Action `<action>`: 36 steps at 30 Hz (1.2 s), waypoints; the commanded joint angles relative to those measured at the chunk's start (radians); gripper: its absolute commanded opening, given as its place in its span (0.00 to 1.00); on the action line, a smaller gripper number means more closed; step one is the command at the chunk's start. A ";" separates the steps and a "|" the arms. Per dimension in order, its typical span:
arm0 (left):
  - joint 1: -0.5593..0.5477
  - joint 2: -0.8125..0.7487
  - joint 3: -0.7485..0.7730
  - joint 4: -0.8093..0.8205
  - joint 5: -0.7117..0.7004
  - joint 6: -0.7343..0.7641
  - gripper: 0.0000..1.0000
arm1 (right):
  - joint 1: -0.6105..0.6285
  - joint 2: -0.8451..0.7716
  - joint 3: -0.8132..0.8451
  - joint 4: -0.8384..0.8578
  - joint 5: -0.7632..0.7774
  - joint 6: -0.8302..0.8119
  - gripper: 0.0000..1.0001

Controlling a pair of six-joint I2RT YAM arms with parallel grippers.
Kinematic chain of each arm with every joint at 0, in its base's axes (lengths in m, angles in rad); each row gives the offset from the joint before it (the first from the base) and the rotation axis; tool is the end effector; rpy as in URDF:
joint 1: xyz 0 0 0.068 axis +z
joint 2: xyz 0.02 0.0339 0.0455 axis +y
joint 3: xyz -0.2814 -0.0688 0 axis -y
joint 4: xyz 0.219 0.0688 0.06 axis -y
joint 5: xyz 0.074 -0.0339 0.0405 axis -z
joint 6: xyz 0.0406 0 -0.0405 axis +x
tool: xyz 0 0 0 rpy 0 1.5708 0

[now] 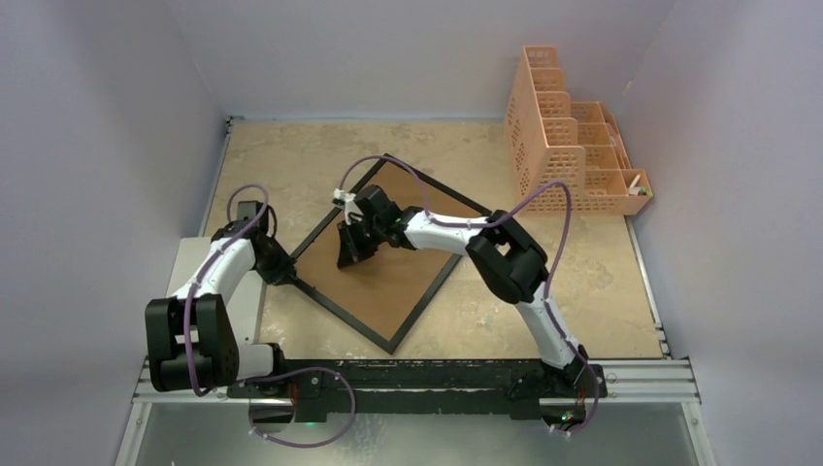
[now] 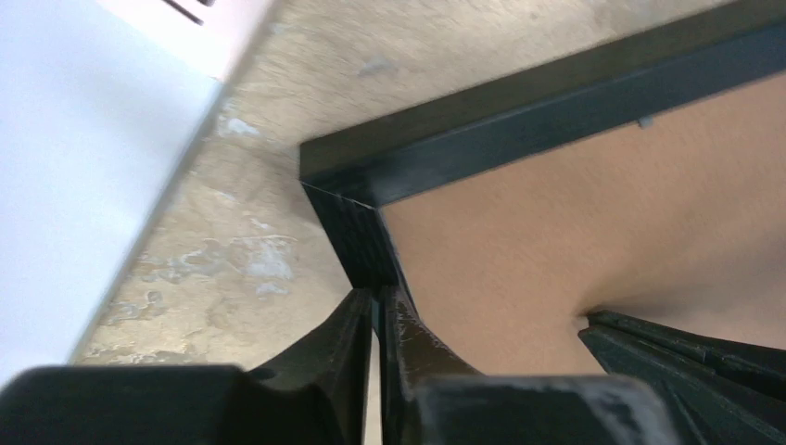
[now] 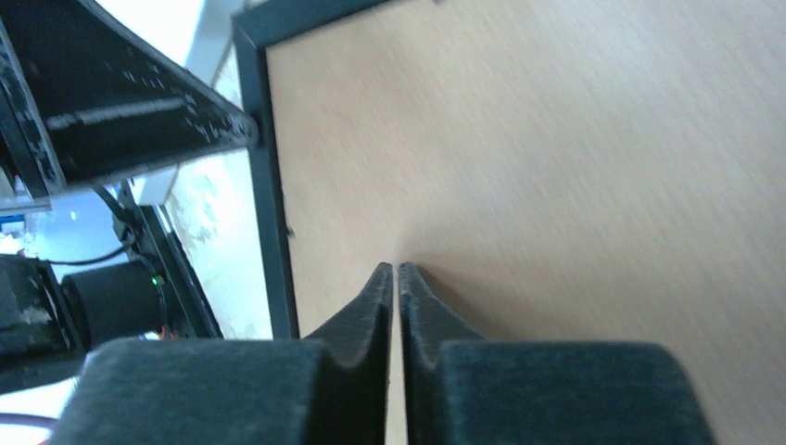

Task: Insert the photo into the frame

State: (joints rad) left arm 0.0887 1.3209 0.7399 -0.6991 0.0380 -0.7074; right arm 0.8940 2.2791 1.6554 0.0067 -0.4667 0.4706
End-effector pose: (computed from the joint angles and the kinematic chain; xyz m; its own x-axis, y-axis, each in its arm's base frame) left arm 0.1986 0.0161 0.2063 -0.6748 -0.7120 -0.1942 -0.6792 0.7021 -0.2139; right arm 0.3025 0.4058 0.1842 -0.7429 -0.2781 -0.6089 -0.6611 0.4480 0.6019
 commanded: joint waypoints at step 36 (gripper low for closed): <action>-0.040 0.049 -0.032 -0.046 0.142 0.054 0.38 | 0.103 -0.106 -0.322 -0.066 -0.228 -0.118 0.04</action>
State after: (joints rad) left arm 0.0723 1.3426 0.6979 -0.7330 0.2798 -0.6262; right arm 1.0019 2.1105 1.3373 0.0093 -0.7654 0.3729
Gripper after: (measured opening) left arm 0.407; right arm 0.051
